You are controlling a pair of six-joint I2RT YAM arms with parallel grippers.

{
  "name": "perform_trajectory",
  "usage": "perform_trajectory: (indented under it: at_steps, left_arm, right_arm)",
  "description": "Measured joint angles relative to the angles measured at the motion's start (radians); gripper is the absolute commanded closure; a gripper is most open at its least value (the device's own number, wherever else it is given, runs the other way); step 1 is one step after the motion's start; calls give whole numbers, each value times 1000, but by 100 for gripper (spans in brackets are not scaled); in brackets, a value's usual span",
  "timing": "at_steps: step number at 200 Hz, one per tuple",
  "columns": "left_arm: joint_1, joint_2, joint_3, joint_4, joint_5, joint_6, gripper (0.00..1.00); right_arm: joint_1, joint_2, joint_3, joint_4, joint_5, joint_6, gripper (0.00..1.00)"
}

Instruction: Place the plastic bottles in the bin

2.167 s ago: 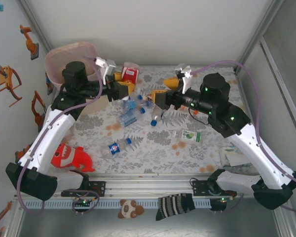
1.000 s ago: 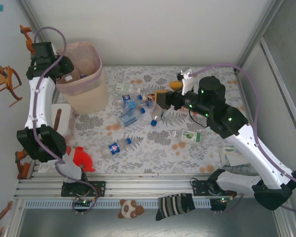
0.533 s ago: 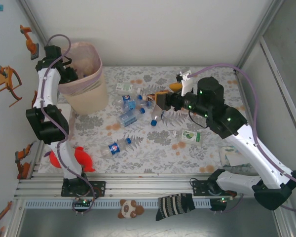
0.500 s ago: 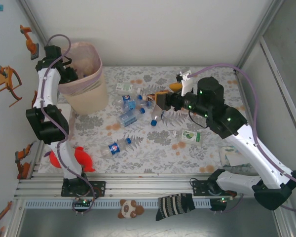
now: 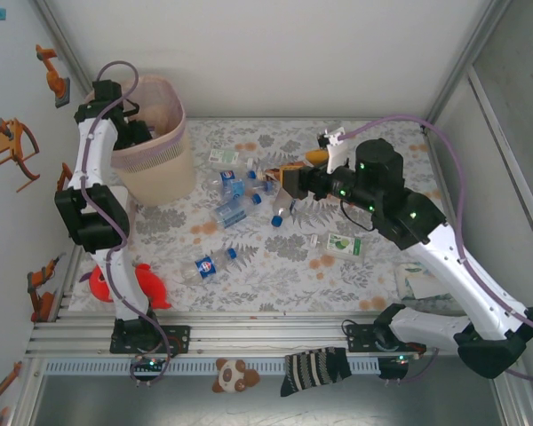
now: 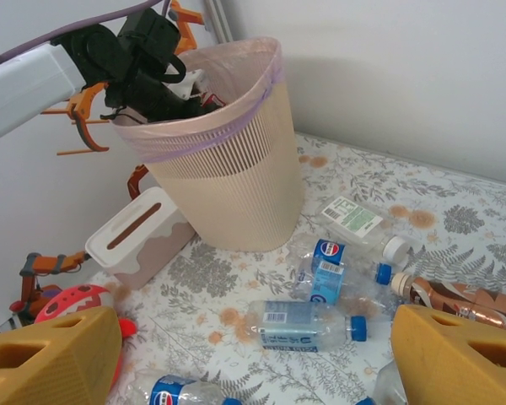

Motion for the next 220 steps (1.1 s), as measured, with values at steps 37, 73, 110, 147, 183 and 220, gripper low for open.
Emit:
perform_trajectory:
  at_steps: [37, 73, 110, 147, 183, 220]
  left_arm:
    - [-10, -16, 24, -21, 21, 2, 20]
    - [-29, -76, 40, -27, 30, 4, 20]
    - [-58, -165, 46, -28, 51, 49, 20]
    - [-87, -283, 1, -17, 165, 163, 22]
    - [-93, -467, -179, 32, 355, 302, 23]
    - [-100, -638, -368, 90, 555, 469, 30]
  right_arm:
    - [0, -9, 0, 0, 4, 0, 18]
    - [0, -12, 0, 0, 10, 0, 18]
    - [0, -17, -6, 0, 18, 0, 18]
    - [0, -19, -19, -4, 21, 0, 18]
    - [0, -19, -19, -6, 21, -1, 17]
    - [0, -19, -19, -6, 19, -4, 18]
